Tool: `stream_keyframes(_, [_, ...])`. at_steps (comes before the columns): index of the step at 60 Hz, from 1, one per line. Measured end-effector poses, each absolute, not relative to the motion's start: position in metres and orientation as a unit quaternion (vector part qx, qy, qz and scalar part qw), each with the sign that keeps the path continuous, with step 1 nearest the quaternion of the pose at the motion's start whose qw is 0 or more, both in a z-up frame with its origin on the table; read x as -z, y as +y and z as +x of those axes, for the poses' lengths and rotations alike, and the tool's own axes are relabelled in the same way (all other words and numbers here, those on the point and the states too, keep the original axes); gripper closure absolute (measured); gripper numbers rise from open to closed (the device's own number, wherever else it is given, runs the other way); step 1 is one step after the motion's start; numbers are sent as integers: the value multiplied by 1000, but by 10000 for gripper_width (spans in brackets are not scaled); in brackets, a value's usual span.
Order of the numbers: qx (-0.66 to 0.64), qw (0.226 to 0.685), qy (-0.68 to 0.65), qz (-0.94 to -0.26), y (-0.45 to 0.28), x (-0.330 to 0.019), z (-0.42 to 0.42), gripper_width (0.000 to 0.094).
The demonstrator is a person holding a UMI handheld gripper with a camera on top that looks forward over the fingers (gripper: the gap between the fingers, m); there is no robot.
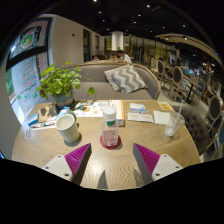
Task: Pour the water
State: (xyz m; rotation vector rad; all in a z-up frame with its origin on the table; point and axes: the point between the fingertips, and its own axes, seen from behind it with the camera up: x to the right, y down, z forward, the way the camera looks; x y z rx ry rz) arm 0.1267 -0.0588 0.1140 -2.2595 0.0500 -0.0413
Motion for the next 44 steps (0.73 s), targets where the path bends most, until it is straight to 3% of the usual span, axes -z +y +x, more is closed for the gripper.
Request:
stream_keyframes(7, [29, 424, 25, -905, -122, -158, 120, 82])
stream_keyframes(20, [41, 430, 31, -901, -207, -200, 99, 84])
stream_keyframes(44, [52, 444, 39, -894, -257, -224, 86, 83])
